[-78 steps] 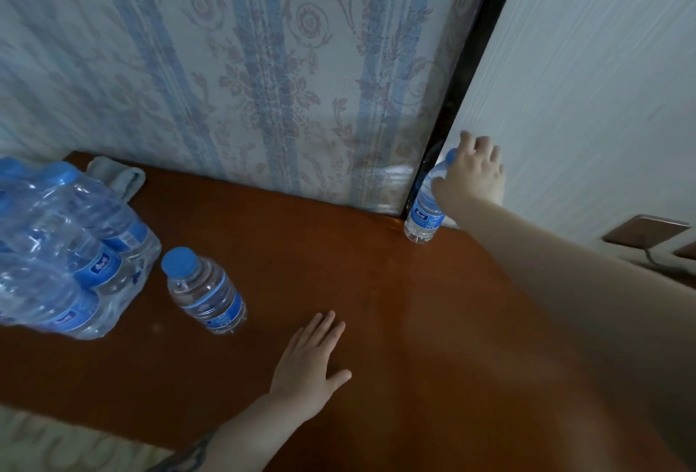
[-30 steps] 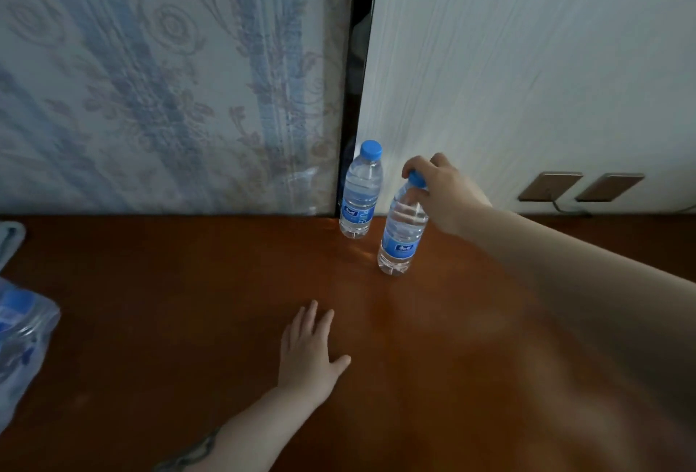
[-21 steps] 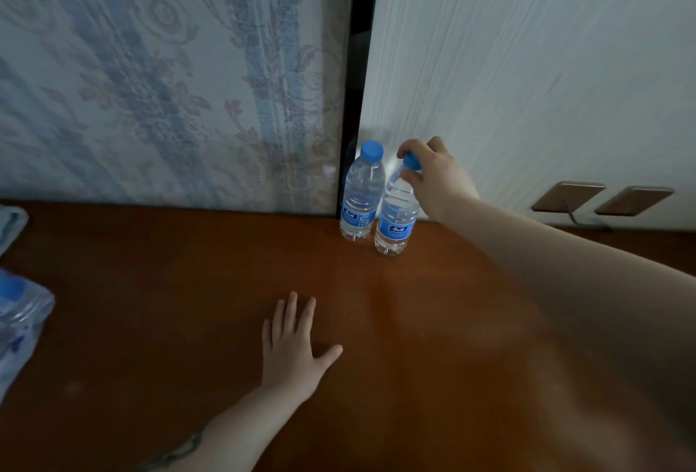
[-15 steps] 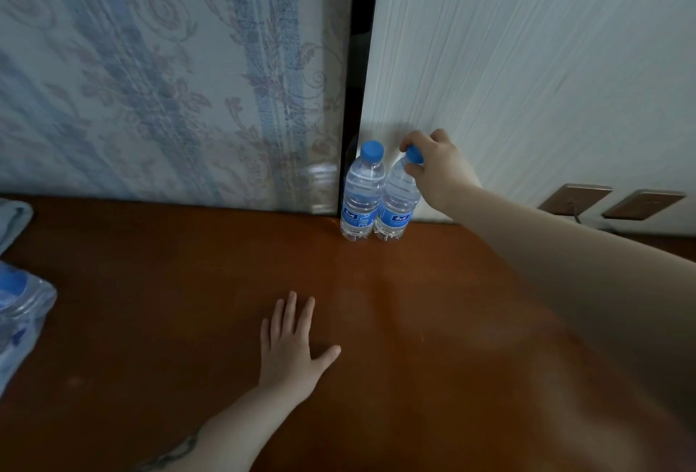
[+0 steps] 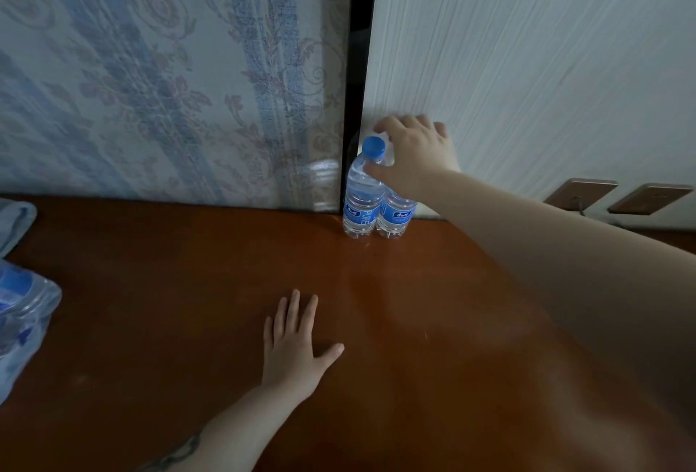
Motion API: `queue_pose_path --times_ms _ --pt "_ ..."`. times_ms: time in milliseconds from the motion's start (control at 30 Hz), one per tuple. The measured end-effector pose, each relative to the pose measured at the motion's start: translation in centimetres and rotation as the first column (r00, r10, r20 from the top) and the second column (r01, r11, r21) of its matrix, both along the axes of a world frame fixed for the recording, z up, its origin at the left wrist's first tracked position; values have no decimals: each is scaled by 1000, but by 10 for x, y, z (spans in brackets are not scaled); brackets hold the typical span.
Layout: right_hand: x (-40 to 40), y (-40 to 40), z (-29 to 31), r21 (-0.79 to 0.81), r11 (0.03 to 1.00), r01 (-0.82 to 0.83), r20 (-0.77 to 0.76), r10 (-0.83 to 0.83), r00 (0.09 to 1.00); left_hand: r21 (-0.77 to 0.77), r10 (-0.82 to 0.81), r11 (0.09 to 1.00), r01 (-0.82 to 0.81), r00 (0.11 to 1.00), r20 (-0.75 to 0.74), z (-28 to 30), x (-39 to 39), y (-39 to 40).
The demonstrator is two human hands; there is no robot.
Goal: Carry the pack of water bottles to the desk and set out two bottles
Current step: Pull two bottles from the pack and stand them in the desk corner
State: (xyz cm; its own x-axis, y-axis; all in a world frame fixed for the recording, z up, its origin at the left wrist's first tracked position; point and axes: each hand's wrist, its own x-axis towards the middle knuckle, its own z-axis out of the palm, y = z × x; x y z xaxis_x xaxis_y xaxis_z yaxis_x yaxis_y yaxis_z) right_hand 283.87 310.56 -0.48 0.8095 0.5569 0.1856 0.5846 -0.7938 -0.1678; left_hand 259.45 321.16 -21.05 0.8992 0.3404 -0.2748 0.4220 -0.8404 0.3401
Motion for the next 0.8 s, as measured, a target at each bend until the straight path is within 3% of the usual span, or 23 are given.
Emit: queue_pose_path --times_ms 100,367,500,600,800 --pt "-4 12 -7 -78 997 4 -37 -7 999 1 -8 1000 8 1000 -18 1 1 1" --pt "-8 23 -8 -106 994 40 -48 -45 998 1 -13 1000 13 999 -29 1 1 3" --pt "-1 17 -6 -190 982 -7 52 17 999 -2 -16 1000 16 1000 -22 2 -1 3" --pt "4 0 0 -96 995 -25 2 25 1000 -9 -17 1000 17 1000 -24 3 0 3" --pt "6 -40 -14 60 981 182 -255 -161 953 -14 2 1000 -2 1000 -29 6 2 0"
